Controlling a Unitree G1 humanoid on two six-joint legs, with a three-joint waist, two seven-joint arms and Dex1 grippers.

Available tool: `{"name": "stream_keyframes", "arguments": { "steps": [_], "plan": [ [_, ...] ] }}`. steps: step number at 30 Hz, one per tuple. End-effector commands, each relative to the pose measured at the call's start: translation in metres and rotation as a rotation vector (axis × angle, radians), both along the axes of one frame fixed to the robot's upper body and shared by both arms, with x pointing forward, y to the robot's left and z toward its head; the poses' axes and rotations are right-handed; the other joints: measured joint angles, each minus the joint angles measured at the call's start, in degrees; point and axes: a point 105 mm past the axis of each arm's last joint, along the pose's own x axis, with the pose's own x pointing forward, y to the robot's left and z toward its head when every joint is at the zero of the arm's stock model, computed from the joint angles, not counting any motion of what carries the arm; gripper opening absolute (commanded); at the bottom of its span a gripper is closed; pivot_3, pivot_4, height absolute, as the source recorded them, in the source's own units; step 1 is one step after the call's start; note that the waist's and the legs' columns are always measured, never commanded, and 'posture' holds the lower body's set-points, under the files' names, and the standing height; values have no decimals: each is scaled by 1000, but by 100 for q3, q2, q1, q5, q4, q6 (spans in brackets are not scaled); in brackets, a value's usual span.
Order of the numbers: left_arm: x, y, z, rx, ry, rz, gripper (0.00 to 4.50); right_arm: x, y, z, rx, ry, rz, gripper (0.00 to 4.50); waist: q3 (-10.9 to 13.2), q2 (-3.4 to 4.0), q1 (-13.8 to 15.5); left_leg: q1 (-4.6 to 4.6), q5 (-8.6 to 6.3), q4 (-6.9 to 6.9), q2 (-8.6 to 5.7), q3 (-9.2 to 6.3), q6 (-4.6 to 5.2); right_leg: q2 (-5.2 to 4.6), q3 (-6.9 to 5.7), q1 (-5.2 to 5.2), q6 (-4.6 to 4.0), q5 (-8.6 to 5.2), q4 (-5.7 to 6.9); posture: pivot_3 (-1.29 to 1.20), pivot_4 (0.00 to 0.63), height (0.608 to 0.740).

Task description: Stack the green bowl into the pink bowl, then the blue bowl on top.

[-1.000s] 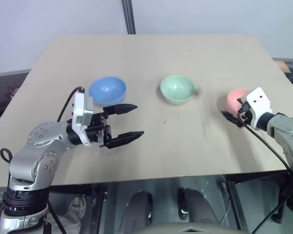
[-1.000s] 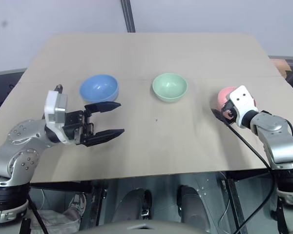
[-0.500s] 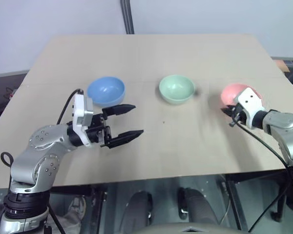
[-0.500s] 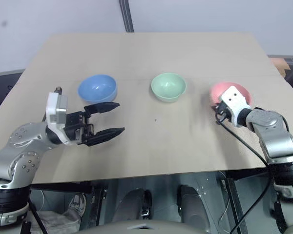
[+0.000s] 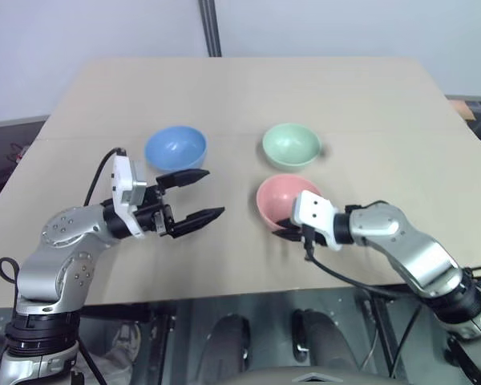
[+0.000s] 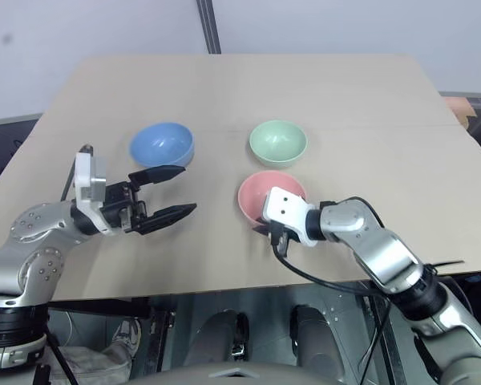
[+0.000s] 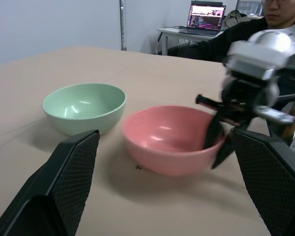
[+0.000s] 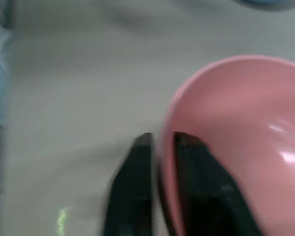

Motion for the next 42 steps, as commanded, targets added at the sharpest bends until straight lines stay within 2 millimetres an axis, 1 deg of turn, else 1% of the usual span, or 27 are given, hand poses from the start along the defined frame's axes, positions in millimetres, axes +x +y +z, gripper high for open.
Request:
{"name": "stream_keyframes", "arguments": {
  "steps": [1,2,3,4,7,8,10,12,15,18,21,23,28,31,34,42],
  "plan": [
    [-3,0,8,4,-39,-3,4500,-9,11,20,52,-26,82,2671,0,0,-3,-1,0,0,0,-1,0,0,0,-1,4,2,0,0,150,740],
    [-3,0,8,3,-39,-1,4500,-9,11,25,65,-33,80,2849,0,0,-5,-2,0,-1,0,-1,0,0,0,-1,6,3,-2,0,150,740],
    [-4,0,8,1,-37,1,4500,-11,9,35,89,-38,80,3367,1,1,-6,-3,0,-2,1,0,0,0,0,-1,7,4,-3,0,150,740],
    [-4,0,8,0,-37,3,4500,-13,8,42,104,-41,81,3367,1,1,-6,-6,0,-2,1,1,0,-1,0,-3,8,4,-4,0,150,740],
    [-5,1,9,-7,-38,9,4500,-15,-2,80,195,-59,88,3367,2,1,-6,-5,-1,-1,1,2,1,-4,0,-3,6,3,-4,0,150,740],
    [-6,1,10,-13,-38,7,4500,-12,-6,90,204,-85,78,3367,2,1,-6,-3,-1,-1,1,1,1,-4,-1,-2,5,2,-3,0,150,740],
    [-10,1,11,-18,-37,-14,4500,6,-20,102,168,-180,36,3367,2,2,-10,1,-1,-1,2,-2,1,-4,-4,0,1,0,-2,0,150,740],
    [-14,1,10,-24,-27,-44,4500,27,-34,102,82,-279,-3,3367,2,1,-9,4,-1,-1,1,-1,1,-4,-4,2,1,-1,-1,0,150,740],
    [-16,5,9,-29,-11,-61,4500,70,-54,86,-53,-418,-64,3367,1,0,-23,8,-1,-1,-3,3,1,-3,-4,4,1,-2,-1,0,150,740],
    [-15,9,12,-50,-9,-52,4500,100,-62,70,-170,-510,-50,3367,3,3,-35,6,0,-2,-10,13,0,4,2,-2,0,-2,-1,0,150,740],
    [-15,13,18,-83,-14,-38,4500,117,-60,60,-241,-564,-12,3367,6,5,-65,0,1,-4,-6,18,-1,12,11,-11,3,2,-1,0,150,740],
    [-16,18,21,-99,-14,-13,4500,123,-58,55,-273,-589,25,3367,9,7,-67,0,1,-6,-2,19,-2,16,15,-12,19,12,-2,0,150,740],
    [-17,31,21,-128,-10,81,4500,133,-55,49,-321,-638,67,3367,10,8,-63,-2,2,-10,4,19,-4,7,16,-13,17,12,-6,0,150,740],
    [-18,37,19,-134,-11,147,4500,138,-54,55,-331,-677,71,3367,10,9,-52,-3,12,-10,1,20,-22,-3,15,-12,2,4,-5,0,150,740],
    [-19,38,18,-139,-12,174,4500,139,-53,58,-350,-704,90,3367,10,9,-44,-1,14,-9,0,19,-24,-7,15,-11,-3,2,-3,0,150,740],
    [-19,38,17,-140,-16,187,4500,133,-47,70,-316,-712,124,3367,10,10,-47,2,15,-9,1,18,-25,-5,14,-10,-4,2,4,0,150,740]
  ]
}}
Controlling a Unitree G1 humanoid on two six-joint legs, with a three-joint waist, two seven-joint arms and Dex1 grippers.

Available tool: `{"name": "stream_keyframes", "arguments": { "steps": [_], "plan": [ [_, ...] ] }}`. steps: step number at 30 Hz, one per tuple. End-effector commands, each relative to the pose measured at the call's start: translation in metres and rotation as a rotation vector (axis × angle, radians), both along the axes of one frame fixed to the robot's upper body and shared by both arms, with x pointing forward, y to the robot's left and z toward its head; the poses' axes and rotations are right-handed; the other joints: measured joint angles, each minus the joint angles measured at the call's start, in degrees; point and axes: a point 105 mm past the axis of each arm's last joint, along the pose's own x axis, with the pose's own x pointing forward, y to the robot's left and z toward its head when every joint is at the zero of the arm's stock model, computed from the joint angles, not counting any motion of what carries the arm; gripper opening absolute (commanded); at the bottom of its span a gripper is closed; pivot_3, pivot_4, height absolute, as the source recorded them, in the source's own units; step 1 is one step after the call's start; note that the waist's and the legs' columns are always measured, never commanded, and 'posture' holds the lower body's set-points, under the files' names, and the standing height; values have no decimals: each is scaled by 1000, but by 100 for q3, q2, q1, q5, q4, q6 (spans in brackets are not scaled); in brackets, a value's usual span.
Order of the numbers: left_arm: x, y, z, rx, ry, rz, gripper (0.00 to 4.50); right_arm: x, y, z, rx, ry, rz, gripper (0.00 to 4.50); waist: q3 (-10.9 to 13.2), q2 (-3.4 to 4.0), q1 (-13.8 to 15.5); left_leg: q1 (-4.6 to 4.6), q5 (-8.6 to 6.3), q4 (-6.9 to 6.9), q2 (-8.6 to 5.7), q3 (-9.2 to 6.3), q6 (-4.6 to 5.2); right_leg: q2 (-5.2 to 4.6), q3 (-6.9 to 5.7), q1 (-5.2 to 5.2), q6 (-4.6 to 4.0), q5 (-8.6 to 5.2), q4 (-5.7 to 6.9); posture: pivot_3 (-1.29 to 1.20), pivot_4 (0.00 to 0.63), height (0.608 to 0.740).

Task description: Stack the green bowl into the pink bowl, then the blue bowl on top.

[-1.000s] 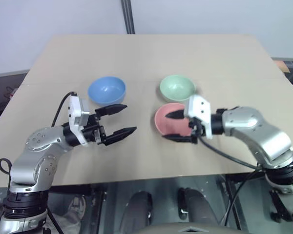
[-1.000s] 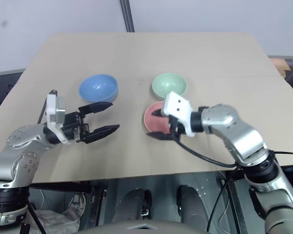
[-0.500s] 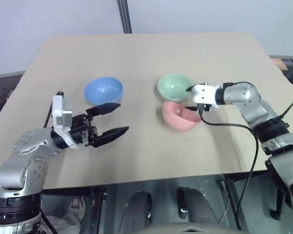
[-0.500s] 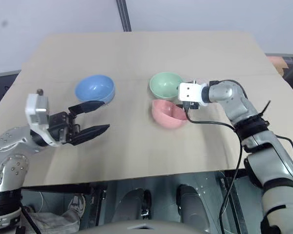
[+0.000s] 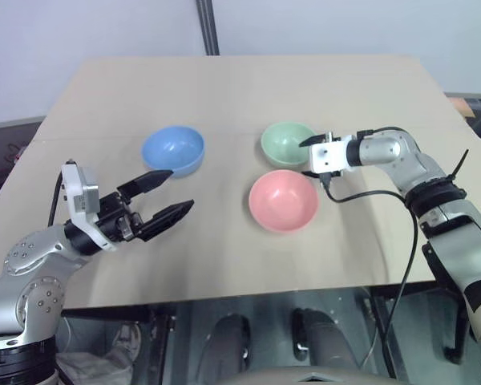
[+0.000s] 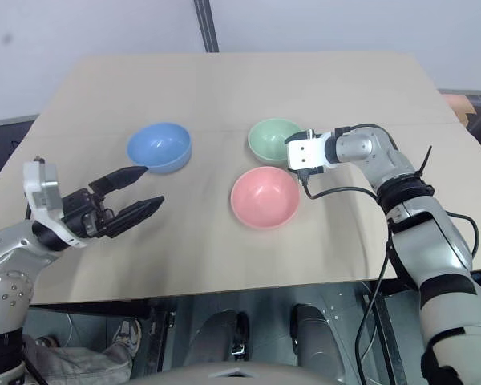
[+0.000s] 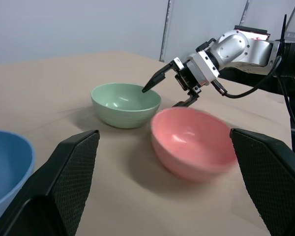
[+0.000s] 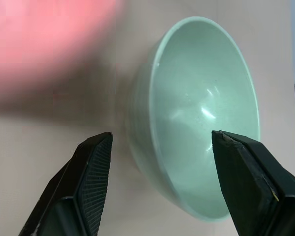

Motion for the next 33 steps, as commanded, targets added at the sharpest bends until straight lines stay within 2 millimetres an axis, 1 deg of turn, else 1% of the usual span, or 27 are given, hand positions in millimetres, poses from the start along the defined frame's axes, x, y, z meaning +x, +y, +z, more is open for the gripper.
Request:
{"name": "stream_keyframes", "arguments": {
  "steps": [1,9,10,12,16,17,18,21,23,25,27,28,29,31,33],
  "plan": [
    [-3,-2,11,2,-57,-4,4500,-2,6,25,42,-49,37,3367,0,0,-3,0,0,0,0,0,0,0,0,0,1,0,0,0,150,740],
    [0,-5,10,3,-65,-13,4500,2,1,9,4,-44,1,3367,0,0,3,0,0,0,0,1,0,-1,0,0,0,0,0,0,150,740],
    [0,-5,10,4,-65,-13,4500,3,0,9,7,-47,-4,3127,0,0,3,0,0,0,-1,0,0,-1,0,0,0,0,0,0,150,740],
    [-2,-4,10,5,-64,-11,4500,4,0,9,10,-52,-7,2485,0,0,0,0,0,0,-1,1,0,-1,0,0,0,0,0,0,150,740],
    [-3,-1,11,9,-63,-6,4500,5,1,8,0,-54,-5,691,0,1,-11,0,0,-1,-1,2,-1,0,1,0,0,0,-1,0,150,740],
    [-3,-1,11,9,-63,-5,4500,5,1,8,-1,-54,-2,158,0,1,-10,0,0,0,-1,2,0,0,1,-1,0,0,0,0,150,740],
    [-3,0,11,10,-64,-4,4500,5,1,8,-4,-60,1,68,1,1,-11,0,0,0,0,2,0,0,1,-1,0,0,-1,0,150,740],
    [-3,0,11,10,-65,-3,4500,4,3,12,-3,-84,19,68,1,2,-9,1,0,-1,0,3,0,0,1,0,0,0,0,0,150,740],
    [-3,0,10,9,-64,-1,4500,1,3,18,-11,-111,47,68,1,2,-8,1,0,-1,0,2,0,0,1,0,0,0,0,0,150,740],
    [-2,-1,8,8,-63,0,4500,-12,6,31,9,-107,129,68,5,7,-4,0,0,-1,0,2,0,0,1,0,0,0,-1,0,150,740],
    [-1,-2,7,6,-62,2,4500,-30,10,49,65,-73,190,68,7,10,3,-1,0,-1,0,0,0,-1,0,-1,5,3,-2,0,150,740],
    [0,-1,7,5,-61,7,4500,-46,13,58,83,-38,230,68,7,10,5,-2,0,-1,0,-1,0,-1,0,0,9,5,-2,0,150,740],
    [1,-1,6,5,-60,11,4500,-60,15,62,89,-7,264,68,7,11,25,-2,0,-2,1,-2,0,-1,-1,0,18,11,-3,0,150,740],
    [5,1,5,8,-61,22,4500,-89,18,65,73,47,318,68,7,11,51,-6,-3,-2,3,-14,5,-3,-11,2,21,12,-4,0,150,740],
    [12,1,4,19,-72,42,4500,-116,22,57,49,134,333,68,7,10,50,-6,-14,-4,3,-16,22,-8,-17,3,21,12,-6,0,150,740]
  ]
}}
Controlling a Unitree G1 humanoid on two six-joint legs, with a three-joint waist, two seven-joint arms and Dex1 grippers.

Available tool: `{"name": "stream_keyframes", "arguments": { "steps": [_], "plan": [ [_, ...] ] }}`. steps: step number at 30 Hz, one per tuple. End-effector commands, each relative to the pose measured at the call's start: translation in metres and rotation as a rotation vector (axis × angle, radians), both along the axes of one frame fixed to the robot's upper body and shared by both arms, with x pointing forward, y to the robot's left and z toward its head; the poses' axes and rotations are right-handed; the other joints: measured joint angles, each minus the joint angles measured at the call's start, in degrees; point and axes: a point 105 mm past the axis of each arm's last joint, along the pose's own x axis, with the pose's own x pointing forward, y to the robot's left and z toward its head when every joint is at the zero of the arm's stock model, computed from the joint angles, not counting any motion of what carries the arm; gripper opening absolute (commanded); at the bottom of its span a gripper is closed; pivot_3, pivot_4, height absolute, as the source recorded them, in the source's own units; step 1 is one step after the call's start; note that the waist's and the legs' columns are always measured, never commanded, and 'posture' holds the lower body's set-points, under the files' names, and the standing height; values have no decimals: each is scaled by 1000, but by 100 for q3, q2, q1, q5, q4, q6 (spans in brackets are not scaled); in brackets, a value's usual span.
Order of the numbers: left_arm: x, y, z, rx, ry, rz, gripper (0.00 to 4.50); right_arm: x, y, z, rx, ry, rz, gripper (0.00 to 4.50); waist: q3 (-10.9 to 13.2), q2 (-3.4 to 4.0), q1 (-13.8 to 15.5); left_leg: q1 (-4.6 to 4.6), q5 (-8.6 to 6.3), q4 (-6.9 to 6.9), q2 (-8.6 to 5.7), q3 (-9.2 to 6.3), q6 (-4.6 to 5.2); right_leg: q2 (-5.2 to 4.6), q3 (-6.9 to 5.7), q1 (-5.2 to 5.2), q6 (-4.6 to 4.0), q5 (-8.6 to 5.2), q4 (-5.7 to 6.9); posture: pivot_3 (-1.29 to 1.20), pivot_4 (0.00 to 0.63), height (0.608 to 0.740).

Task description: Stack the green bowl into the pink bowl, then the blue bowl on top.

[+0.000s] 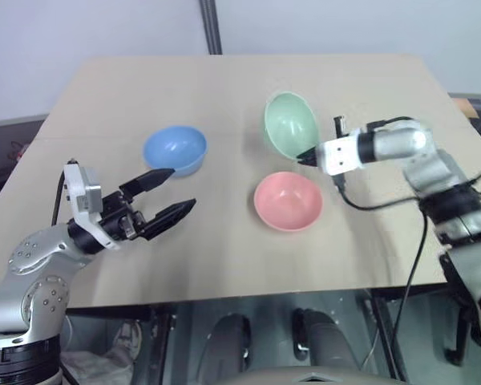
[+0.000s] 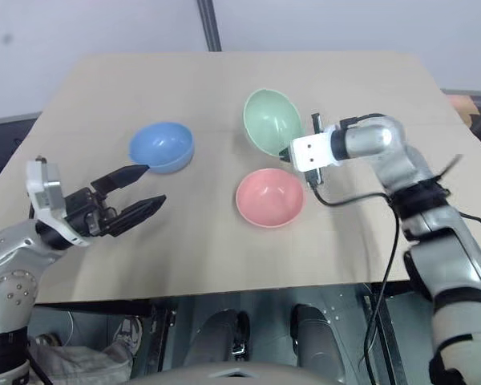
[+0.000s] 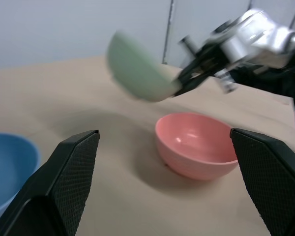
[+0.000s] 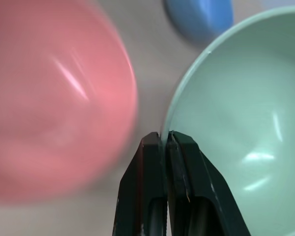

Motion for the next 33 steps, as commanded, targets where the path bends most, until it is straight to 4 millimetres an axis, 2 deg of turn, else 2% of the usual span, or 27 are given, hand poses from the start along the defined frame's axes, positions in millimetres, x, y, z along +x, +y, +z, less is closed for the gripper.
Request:
{"name": "stream_keyframes", "arguments": {
  "steps": [1,3,4,6,8,9,12,16,19,22,24,31,33],
  "plan": [
    [8,0,7,25,-63,32,4500,-42,10,5,-9,96,51,68,0,0,9,0,-1,1,-1,0,1,0,-2,0,-1,-1,0,0,150,740],
    [14,1,8,39,-75,48,4500,-49,10,-4,-45,132,19,68,-1,-2,7,4,-1,3,-2,1,1,-1,-4,5,-9,-6,0,0,150,740],
    [15,1,9,42,-78,52,4500,-50,9,-7,-53,147,-1,349,-1,-2,-8,4,-1,4,-3,2,1,-1,-3,5,-18,-12,1,0,150,740],
    [18,1,10,53,-88,59,4500,-46,4,-17,-82,163,-42,1047,-1,-3,-30,10,0,11,-3,9,2,0,1,6,-19,-12,4,0,150,740],
    [21,1,10,69,-92,67,4500,-39,-1,-24,-97,157,-73,2009,-2,-3,-22,14,0,13,-4,7,1,3,-1,8,-21,-11,6,0,150,740],
    [23,1,11,80,-97,73,4500,-37,-2,-25,-95,145,-84,2333,-2,-3,-20,16,0,13,-3,7,1,5,-1,9,-22,-11,7,0,150,740],
    [31,6,11,170,-138,148,4500,-33,-1,-11,-6,85,-134,3644,-2,-3,-17,13,1,11,-4,7,1,8,-1,6,-24,-12,8,0,150,740],
    [58,20,10,394,-191,410,4500,-43,1,20,266,167,-187,3644,-1,-4,1,1,8,9,-4,6,-12,8,0,2,-6,0,2,0,150,740],
    [73,22,10,542,-181,489,4500,-52,1,33,452,241,-219,3644,-4,-10,32,-2,6,8,-5,2,-8,7,-3,4,-2,3,-2,0,150,740],
    [87,22,2,739,-138,509,4500,-56,8,42,620,292,-246,3644,-5,-11,42,-1,0,8,-5,5,1,5,-1,4,-2,3,0,0,150,740],
    [92,16,-4,845,-128,458,4500,-56,14,45,699,309,-264,3644,-5,-10,38,2,0,8,-7,6,1,6,-2,4,-3,1,2,0,150,740],
    [106,10,-17,979,-56,373,4500,-53,27,40,788,327,-323,3644,-4,-10,5,-2,0,8,-12,11,1,11,-1,-2,-1,2,3,0,150,740],
    [109,11,-20,1011,-47,364,3935,-53,29,39,794,324,-331,3713,-4,-10,1,-4,0,8,-14,12,1,12,-2,-3,-1,2,3,0,150,740]
  ]
}}
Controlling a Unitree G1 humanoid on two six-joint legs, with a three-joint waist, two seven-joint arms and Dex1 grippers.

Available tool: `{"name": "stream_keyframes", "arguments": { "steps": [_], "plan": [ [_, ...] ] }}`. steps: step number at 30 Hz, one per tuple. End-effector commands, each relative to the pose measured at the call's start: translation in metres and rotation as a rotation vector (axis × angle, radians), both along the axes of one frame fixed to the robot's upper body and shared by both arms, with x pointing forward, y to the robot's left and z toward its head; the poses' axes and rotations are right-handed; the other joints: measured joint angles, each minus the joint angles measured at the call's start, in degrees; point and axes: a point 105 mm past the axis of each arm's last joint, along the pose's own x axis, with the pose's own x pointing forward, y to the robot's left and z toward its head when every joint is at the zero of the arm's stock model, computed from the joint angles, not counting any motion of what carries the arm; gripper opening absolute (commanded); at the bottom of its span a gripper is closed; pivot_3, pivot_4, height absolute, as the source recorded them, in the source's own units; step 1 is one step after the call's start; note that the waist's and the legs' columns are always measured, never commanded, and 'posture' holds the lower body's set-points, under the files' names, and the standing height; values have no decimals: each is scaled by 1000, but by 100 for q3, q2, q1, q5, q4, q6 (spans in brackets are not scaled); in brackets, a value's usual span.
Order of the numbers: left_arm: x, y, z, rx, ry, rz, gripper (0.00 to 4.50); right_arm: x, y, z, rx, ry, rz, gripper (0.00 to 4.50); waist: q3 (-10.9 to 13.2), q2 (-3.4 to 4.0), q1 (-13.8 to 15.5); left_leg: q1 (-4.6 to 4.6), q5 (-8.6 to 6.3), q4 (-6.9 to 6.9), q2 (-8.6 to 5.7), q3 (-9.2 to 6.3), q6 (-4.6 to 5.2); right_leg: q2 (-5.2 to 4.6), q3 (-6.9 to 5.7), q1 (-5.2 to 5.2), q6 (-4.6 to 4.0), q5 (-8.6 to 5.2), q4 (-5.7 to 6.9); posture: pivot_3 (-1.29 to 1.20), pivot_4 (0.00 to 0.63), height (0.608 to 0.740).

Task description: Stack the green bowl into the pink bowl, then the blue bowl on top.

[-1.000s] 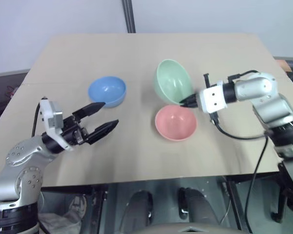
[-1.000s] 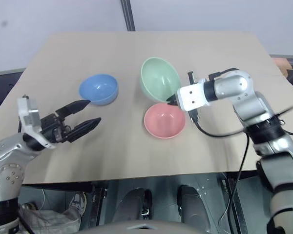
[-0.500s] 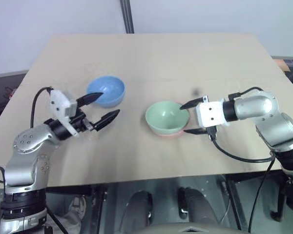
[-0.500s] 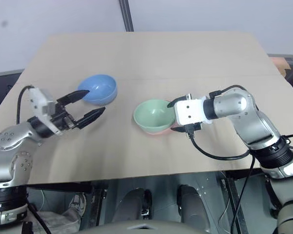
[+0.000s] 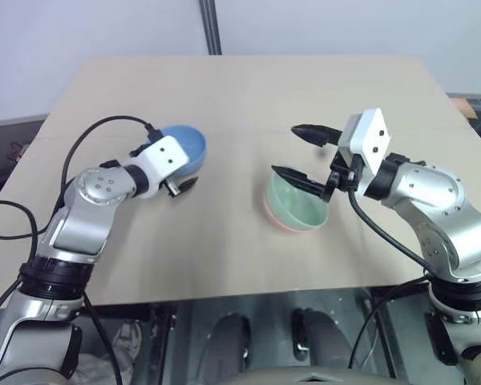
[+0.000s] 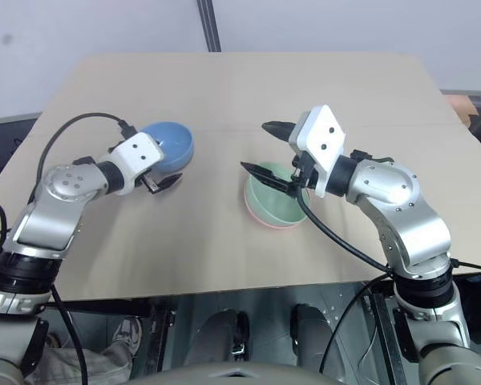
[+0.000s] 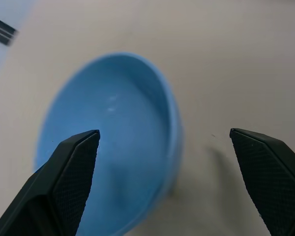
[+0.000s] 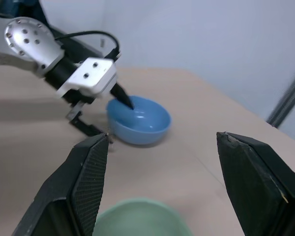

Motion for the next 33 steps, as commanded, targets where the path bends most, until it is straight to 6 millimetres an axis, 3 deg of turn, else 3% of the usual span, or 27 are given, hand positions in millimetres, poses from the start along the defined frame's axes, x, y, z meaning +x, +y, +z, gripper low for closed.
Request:
{"name": "stream_keyframes", "arguments": {
  "steps": [1,3,8,9,11,14,19,25,30,33],
  "plan": [
    [4,4,6,60,-9,-7,3705,-7,3,7,13,-50,-8,3713,0,0,-7,0,0,0,0,0,0,0,0,0,0,0,0,0,150,740],
    [6,2,5,63,-5,-14,2553,-6,1,6,12,-53,-19,3713,0,0,-13,-1,0,0,1,-1,0,0,1,-1,0,0,-1,0,150,740],
    [11,-7,7,32,0,-40,205,-3,-6,5,3,-59,-57,3713,0,-1,-1,-1,0,2,0,-5,1,0,0,1,1,0,1,0,150,740],
    [9,-13,10,8,-2,-67,64,-2,-8,4,-2,-60,-66,3713,0,-1,4,-1,0,3,0,-5,1,0,0,1,1,0,1,0,150,740],
    [7,-23,17,-31,-9,-117,64,-1,-11,3,-5,-61,-78,3713,0,-1,-2,-3,0,3,1,-5,1,-1,0,1,1,0,0,0,150,740],
    [-15,-62,41,-131,-38,-354,64,3,-24,4,0,-68,-144,3713,1,-2,-5,-6,0,3,2,-8,1,-1,0,-1,1,0,-1,0,150,740],
    [-42,-105,65,-182,-46,-625,64,6,-53,9,32,-91,-306,3713,1,-3,26,-15,0,8,0,-12,1,-4,-2,-3,2,1,-3,0,150,740],
    [-53,-142,66,-151,3,-878,64,-4,-91,7,71,-92,-478,3713,1,-3,49,-8,0,9,-6,-8,1,7,-2,2,3,-1,0,0,150,740],
    [-61,-165,60,-101,67,-1079,64,-23,-105,-2,52,-62,-524,3713,1,-3,43,-3,0,10,-4,-9,2,14,8,4,4,-1,-1,0,150,740],
    [-65,-164,53,-25,109,-1164,64,-43,-105,-16,29,16,-485,3713,0,-1,42,-2,0,10,-2,-10,2,21,11,4,3,-1,-1,0,150,740]
  ]
}}
